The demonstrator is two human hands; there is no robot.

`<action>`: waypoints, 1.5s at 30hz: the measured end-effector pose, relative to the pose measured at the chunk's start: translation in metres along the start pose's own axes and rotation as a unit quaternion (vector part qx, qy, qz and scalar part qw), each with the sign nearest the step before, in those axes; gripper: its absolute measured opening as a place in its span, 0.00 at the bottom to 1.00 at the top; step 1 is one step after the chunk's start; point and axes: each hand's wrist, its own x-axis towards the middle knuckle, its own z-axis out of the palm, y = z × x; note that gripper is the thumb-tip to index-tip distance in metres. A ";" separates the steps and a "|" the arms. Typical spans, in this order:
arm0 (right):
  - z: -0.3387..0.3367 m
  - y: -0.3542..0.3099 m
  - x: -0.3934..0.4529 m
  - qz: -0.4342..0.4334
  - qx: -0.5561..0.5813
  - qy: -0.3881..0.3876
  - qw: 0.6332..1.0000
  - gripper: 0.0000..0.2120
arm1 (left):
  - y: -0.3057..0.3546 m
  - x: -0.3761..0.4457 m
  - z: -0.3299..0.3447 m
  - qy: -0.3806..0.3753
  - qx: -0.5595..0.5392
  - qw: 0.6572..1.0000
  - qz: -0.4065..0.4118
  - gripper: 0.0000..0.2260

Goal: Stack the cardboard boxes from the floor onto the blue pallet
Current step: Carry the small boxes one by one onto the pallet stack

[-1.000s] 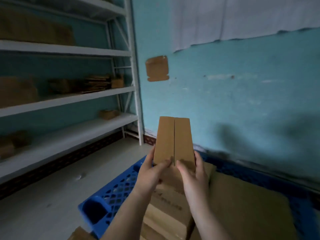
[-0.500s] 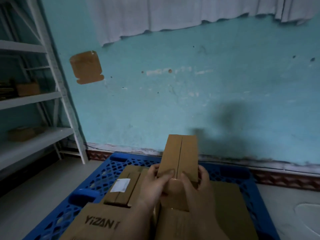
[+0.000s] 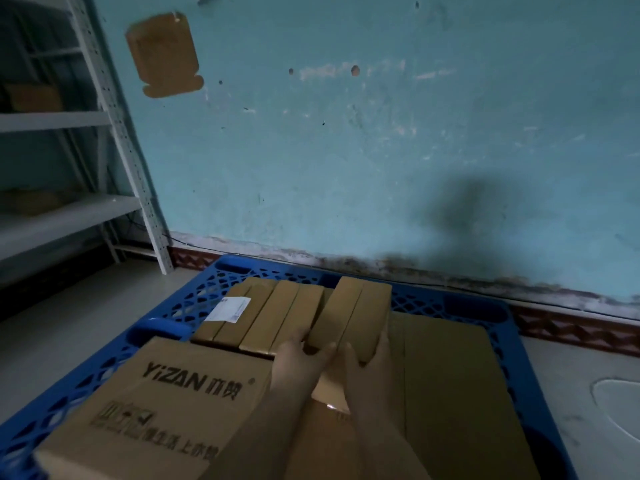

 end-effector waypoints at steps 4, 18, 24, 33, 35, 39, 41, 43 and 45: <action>0.017 -0.031 -0.027 -0.125 -0.026 0.003 0.992 0.37 | 0.006 -0.015 -0.057 0.076 -0.081 0.991 0.072 0.29; 0.236 -0.100 -0.300 -0.237 0.082 -0.460 0.851 0.41 | -0.150 -0.210 -0.393 0.465 -0.107 0.878 -0.025 0.25; 0.294 -0.041 -0.482 -0.242 -0.002 -0.634 0.735 0.42 | -0.264 -0.389 -0.454 0.579 -0.107 0.794 -0.148 0.24; 0.305 0.141 -0.681 -0.279 -0.215 -0.783 0.512 0.50 | -0.434 -0.587 -0.398 0.628 -0.158 0.682 -0.341 0.26; 0.311 0.177 -0.697 -0.289 -0.281 -0.780 0.478 0.50 | -0.467 -0.599 -0.375 0.619 -0.197 0.664 -0.371 0.25; 0.336 0.231 -0.704 -0.339 -0.385 -0.755 0.408 0.48 | -0.520 -0.594 -0.310 0.583 -0.394 0.572 -0.422 0.17; 0.352 0.249 -0.701 -0.368 -0.424 -0.742 0.366 0.48 | -0.537 -0.584 -0.281 0.552 -0.474 0.519 -0.449 0.18; 0.366 0.261 -0.698 -0.372 -0.453 -0.733 0.346 0.50 | -0.546 -0.577 -0.268 0.543 -0.509 0.479 -0.464 0.20; 0.375 0.270 -0.695 -0.353 -0.471 -0.730 0.346 0.51 | -0.556 -0.574 -0.266 0.571 -0.505 0.432 -0.482 0.24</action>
